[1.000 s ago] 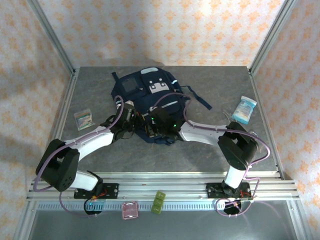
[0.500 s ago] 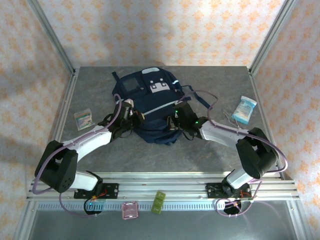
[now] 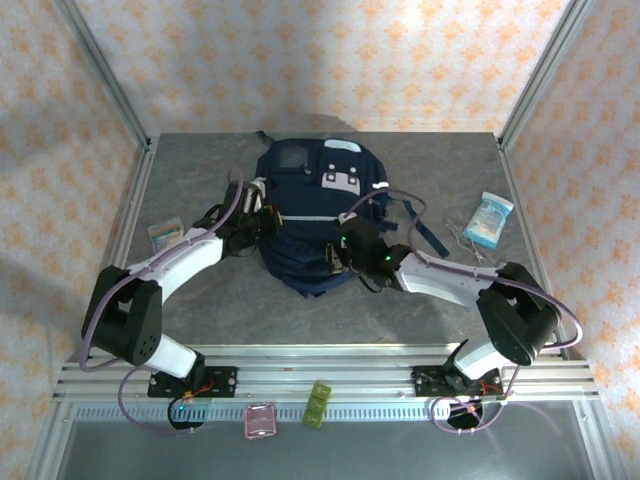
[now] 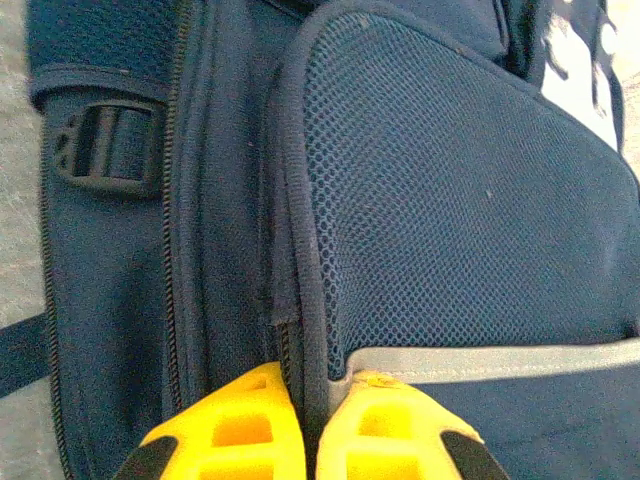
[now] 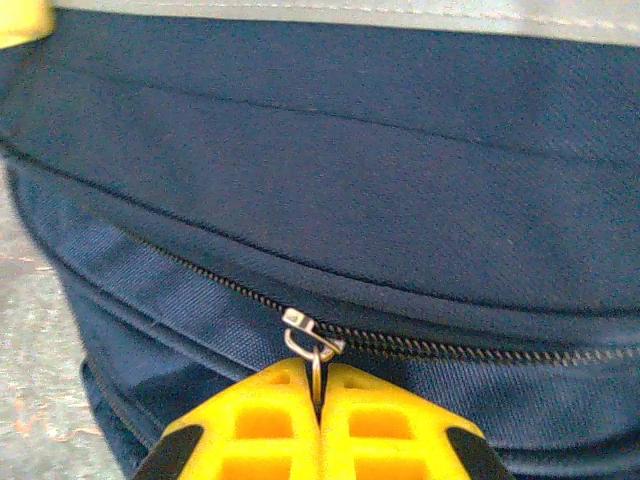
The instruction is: Pack the student bag
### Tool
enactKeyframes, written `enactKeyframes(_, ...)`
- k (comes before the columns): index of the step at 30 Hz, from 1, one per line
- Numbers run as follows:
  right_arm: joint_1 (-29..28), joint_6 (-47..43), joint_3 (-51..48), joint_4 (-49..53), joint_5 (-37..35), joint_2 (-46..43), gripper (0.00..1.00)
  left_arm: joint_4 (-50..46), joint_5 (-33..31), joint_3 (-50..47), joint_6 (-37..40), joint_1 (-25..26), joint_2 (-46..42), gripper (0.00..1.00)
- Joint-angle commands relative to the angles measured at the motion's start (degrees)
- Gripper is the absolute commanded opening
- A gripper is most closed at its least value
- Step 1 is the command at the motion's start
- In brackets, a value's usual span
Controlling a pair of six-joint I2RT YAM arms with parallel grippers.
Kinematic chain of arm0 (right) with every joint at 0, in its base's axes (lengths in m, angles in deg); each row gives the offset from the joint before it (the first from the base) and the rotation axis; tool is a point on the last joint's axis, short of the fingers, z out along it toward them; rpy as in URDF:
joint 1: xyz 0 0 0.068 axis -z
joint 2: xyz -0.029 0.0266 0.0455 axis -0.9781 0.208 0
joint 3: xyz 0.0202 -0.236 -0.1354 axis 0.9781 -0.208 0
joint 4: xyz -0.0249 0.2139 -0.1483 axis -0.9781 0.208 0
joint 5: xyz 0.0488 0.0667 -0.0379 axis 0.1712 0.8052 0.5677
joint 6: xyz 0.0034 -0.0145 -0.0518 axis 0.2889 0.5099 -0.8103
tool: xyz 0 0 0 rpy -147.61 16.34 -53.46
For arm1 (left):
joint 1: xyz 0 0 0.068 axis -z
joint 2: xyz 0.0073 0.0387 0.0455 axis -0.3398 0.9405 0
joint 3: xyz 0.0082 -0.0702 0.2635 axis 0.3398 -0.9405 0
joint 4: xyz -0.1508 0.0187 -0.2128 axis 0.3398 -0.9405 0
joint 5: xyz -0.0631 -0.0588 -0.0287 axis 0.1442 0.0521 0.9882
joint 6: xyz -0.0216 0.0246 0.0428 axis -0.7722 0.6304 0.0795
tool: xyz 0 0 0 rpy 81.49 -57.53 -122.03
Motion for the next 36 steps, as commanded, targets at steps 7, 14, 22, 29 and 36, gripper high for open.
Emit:
enactKeyframes(7, -2.58, 4.54, 8.00, -5.82, 7.26, 7.89, 0.00, 2.96, -4.51, 1.77, -2.84, -3.18, -4.76, 0.45)
enactKeyframes(14, -2.59, 3.85, 7.27, -6.53, 7.58, 8.62, 0.00, 4.21, -7.32, -9.91, -13.52, 4.19, -13.38, 0.52)
enactKeyframes(22, -2.59, 4.06, 5.42, -7.90, 7.36, 7.66, 0.00, 12.32, -8.42, -14.10, -25.71, 10.90, -11.00, 0.56)
enactKeyframes(29, -2.98, 4.55, 5.18, -8.64, 8.02, 8.01, 0.00, 16.20, -10.44, -12.87, -28.12, 11.43, -6.17, 0.57)
enactKeyframes(36, -3.32, 4.22, 5.52, -7.87, 7.89, 7.82, 0.00, 15.79, -12.43, -10.37, -27.47, 10.96, -0.96, 0.28)
